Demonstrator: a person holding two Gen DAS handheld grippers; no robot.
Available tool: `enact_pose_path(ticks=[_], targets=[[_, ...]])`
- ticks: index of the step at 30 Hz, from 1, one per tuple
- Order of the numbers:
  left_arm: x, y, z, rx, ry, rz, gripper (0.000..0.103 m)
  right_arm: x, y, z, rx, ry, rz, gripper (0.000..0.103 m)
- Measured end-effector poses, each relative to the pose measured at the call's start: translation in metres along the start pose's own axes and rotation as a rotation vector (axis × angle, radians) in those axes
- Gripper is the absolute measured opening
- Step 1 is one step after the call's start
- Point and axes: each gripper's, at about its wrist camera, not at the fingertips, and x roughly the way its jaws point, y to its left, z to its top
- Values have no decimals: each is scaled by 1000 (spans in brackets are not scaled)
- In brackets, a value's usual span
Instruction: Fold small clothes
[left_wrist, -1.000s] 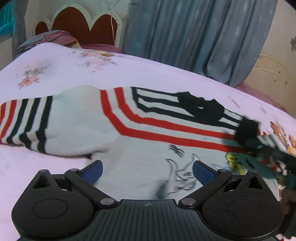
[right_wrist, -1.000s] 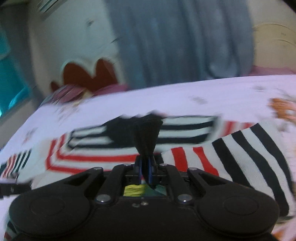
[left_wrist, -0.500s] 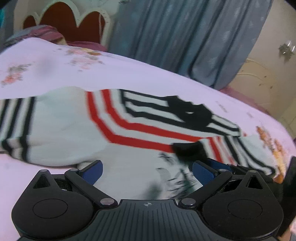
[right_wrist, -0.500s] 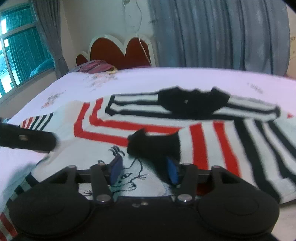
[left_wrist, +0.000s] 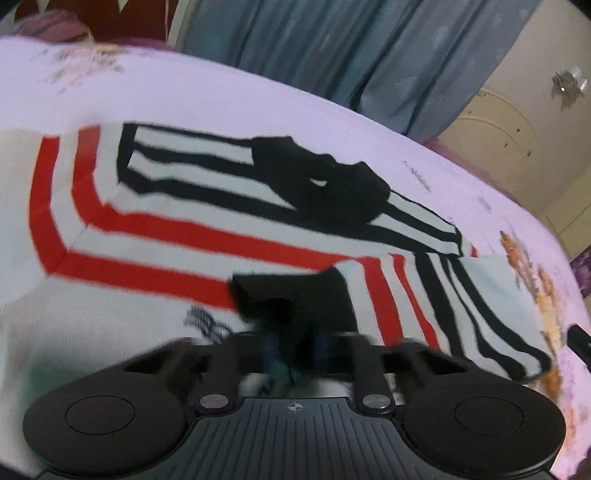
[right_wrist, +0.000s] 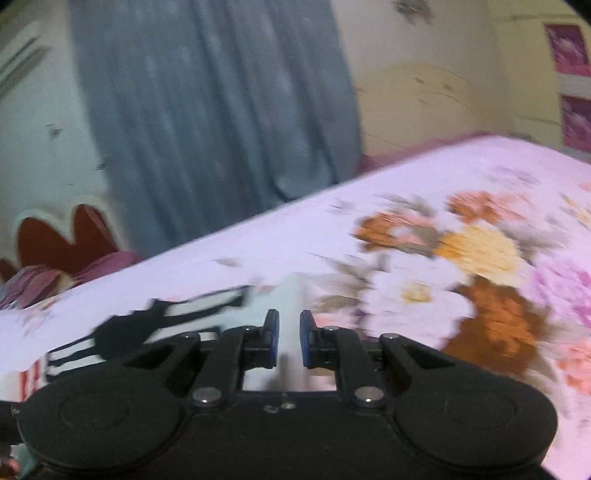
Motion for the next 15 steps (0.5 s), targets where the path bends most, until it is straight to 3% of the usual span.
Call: enact_pose_path(ticks=[2,4,6,13,15], targets=[[-7,2,6,4,-39,4,5,2,-15,0,36,31,-8,12],[-30,1,12,61,-136,30,5,3,-21,-2,50,50,-10,12],[-44,6,17,103,-182,66,5,3,-21,-7,54,62,7,12],[-32,20,7,150,-134,139,5,26,1,-34,-5,213,104,15],[-30,23,0,137,-137,160,5,38,10,-47,-124,280,37,14]])
